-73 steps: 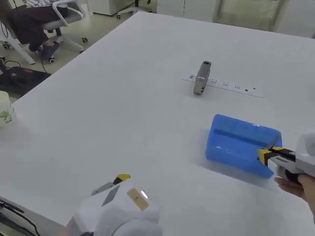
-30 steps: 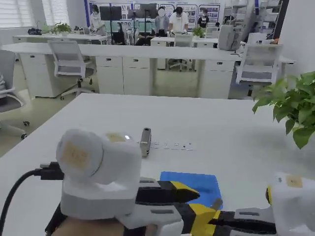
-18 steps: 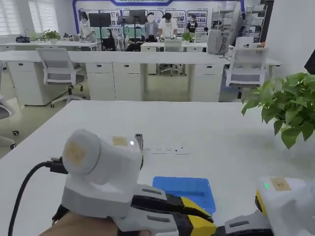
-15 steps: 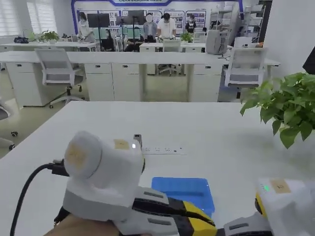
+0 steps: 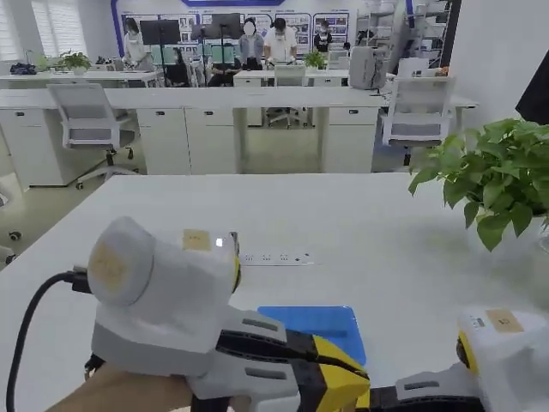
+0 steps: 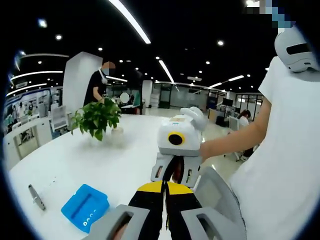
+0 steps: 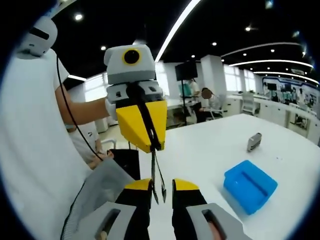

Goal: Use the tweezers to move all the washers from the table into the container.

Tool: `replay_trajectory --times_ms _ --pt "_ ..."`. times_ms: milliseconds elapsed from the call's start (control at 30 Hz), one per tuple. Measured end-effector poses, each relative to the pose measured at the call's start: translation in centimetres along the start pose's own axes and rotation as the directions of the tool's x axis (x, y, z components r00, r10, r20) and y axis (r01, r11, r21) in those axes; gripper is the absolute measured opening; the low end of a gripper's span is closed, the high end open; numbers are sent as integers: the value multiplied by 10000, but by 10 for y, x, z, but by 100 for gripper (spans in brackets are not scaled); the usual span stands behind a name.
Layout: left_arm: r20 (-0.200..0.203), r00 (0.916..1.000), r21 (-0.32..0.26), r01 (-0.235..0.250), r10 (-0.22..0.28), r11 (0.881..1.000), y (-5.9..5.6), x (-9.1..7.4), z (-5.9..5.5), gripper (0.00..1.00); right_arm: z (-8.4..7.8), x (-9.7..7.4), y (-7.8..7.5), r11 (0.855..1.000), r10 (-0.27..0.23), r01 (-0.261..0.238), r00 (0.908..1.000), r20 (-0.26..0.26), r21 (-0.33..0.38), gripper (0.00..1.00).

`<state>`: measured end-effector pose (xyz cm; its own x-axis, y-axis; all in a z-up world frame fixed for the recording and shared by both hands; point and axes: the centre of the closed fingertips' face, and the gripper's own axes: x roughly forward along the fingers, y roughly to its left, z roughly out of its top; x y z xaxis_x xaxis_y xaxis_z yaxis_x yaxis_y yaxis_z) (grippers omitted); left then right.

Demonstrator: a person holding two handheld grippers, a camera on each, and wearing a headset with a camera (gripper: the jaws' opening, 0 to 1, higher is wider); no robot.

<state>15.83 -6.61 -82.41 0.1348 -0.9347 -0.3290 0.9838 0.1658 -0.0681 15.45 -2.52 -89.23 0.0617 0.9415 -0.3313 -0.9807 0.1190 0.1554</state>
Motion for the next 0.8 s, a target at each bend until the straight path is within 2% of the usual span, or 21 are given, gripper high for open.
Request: replay_trajectory --times_ms 33,100,233,367,467,533,667,800 --pt "-28 10000 76 -25 25 10000 0 0 1 0 -1 -1 -1 10000 0 0 10000 5 17 12" --pt "188 9998 70 -68 67 10000 1 -3 6 0 -7 0 -3 9999 -141 142 9995 -276 10 13" --pt "546 9985 -134 -25 32 9999 3 -10 16 0 -13 5 4 10000 30 -30 9993 -364 13 10" --pt "562 9984 -206 53 -42 9998 1 -13 16 0 -12 6 5 10000 44 -44 9997 -248 20 7" --pt "294 9995 -128 116 -112 9999 -1 -16 9 0 -18 8 5 10000 57 -57 9986 -533 6 6" --pt "-150 9999 -17 -86 86 10000 2 -19 0 0 -26 7 3 9998 16 -38 9944 -1060 -205 4" --pt "-680 9973 50 -264 267 9996 3 -23 -13 0 -35 1 -4 9960 -339 177 9815 -1886 -872 3" --pt "-1081 9932 -135 -450 432 9989 8 -25 -25 0 -39 -1 -10 9910 -489 175 9703 -2367 -1330 2"
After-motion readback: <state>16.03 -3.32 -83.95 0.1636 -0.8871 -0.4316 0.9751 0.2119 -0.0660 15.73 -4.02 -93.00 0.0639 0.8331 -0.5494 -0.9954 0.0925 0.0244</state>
